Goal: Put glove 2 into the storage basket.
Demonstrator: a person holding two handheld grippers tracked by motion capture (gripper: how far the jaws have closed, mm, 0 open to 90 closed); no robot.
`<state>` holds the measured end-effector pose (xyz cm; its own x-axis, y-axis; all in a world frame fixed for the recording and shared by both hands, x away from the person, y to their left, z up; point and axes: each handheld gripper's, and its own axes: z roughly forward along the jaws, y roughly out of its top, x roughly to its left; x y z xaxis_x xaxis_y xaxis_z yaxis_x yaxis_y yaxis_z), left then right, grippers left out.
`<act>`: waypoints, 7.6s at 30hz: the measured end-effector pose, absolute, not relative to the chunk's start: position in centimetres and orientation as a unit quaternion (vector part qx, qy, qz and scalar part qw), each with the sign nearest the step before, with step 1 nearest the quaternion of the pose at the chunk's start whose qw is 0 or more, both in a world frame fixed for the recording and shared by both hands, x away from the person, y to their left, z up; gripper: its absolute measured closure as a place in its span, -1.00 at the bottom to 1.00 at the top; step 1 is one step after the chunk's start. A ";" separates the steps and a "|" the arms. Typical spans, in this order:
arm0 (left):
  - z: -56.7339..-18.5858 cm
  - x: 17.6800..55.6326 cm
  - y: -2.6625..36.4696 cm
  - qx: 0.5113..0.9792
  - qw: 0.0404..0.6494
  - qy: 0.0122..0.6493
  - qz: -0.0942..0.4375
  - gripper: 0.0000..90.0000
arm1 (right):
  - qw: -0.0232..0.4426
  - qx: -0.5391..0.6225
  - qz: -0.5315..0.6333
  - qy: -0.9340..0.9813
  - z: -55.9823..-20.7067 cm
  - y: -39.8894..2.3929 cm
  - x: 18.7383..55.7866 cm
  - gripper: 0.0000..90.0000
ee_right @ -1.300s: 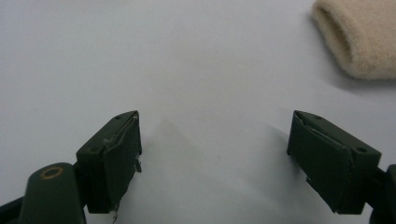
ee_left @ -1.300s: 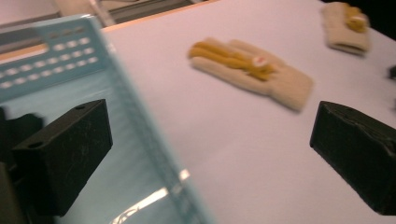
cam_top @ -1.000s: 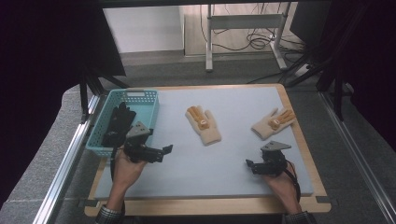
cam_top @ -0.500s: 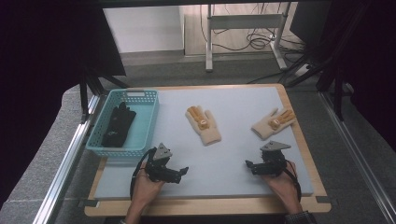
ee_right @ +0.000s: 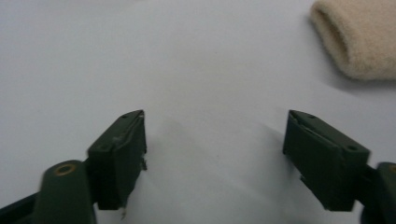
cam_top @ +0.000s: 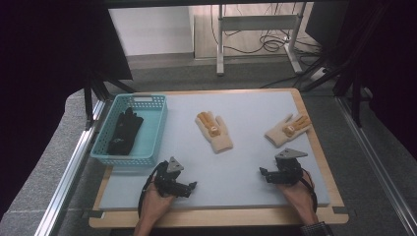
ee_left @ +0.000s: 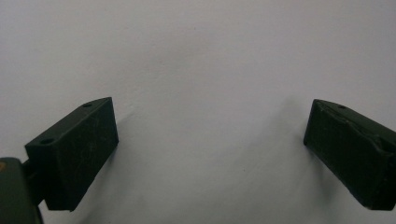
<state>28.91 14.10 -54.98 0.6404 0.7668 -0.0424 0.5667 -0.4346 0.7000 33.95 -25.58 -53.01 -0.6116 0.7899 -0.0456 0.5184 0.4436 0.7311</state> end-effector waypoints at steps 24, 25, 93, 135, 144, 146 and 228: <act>-55.0 28.8 14.1 0.835 0.350 0.398 0.145 -0.92 | 0.140 0.374 0.385 0.832 -50.5 -22.7 38.5 -0.04; -55.0 28.8 14.1 0.835 0.350 0.398 0.145 -0.92 | 0.134 0.365 0.388 0.836 -50.2 -21.9 39.2 0.06; -55.0 28.8 14.1 0.836 0.351 0.396 0.148 -0.92 | 0.155 0.318 0.394 0.848 -47.4 -14.9 39.6 0.82; -55.0 28.7 14.1 0.835 0.351 0.396 0.149 -0.92 | 0.114 0.301 0.372 0.871 -52.9 -16.1 36.5 0.60; -55.0 28.7 14.1 0.835 0.351 0.397 0.149 -0.92 | 0.107 0.324 0.394 0.853 -52.2 -17.1 37.0 0.51; -55.0 28.7 14.1 0.835 0.351 0.397 0.149 -0.92 | 0.116 0.321 0.407 0.847 -51.3 -17.2 36.8 0.41; -55.0 28.7 14.1 0.835 0.351 0.397 0.149 -0.92 | 0.248 0.491 0.345 0.761 -48.7 -32.0 45.6 -0.07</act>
<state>28.74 14.13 -55.00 0.6406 0.7673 -0.0303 0.5589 -0.4389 0.7035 45.58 -31.99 -48.75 -0.3958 0.9175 -0.0385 0.5762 0.2807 0.7675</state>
